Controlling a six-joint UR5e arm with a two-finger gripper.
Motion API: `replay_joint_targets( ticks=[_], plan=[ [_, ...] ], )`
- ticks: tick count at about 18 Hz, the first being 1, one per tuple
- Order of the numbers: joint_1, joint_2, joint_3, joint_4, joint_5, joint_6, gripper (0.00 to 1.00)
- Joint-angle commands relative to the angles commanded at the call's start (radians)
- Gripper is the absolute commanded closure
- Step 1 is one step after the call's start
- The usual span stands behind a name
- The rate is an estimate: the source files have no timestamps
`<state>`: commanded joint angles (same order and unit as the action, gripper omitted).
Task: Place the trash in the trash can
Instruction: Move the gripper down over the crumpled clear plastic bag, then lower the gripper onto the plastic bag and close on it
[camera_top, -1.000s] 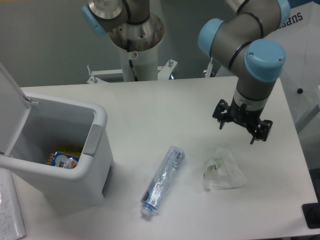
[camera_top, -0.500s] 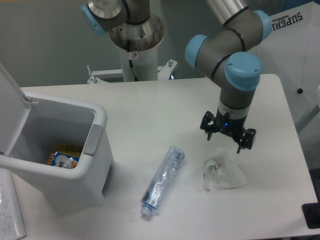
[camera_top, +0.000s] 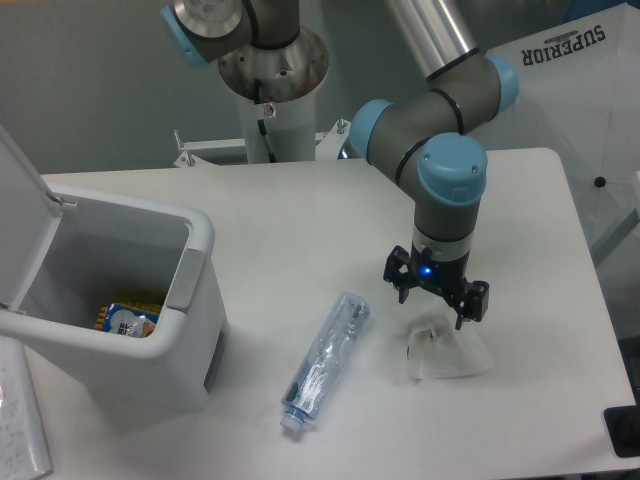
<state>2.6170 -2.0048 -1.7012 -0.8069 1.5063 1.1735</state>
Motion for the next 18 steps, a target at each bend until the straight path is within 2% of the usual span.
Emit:
replay_joint_targets(
  ticks=[6, 11, 16, 18],
  plan=[
    [-0.021, -0.032, 0.000, 0.008, 0.023, -0.038, 0.00],
    [-0.063, -0.064, 0.005, 0.011, 0.144, -0.078, 0.00],
    [-0.066, -0.084, 0.012, 0.012, 0.149, -0.081, 0.00],
    [-0.066, -0.086, 0.014, 0.012, 0.149, -0.081, 0.09]
  ],
)
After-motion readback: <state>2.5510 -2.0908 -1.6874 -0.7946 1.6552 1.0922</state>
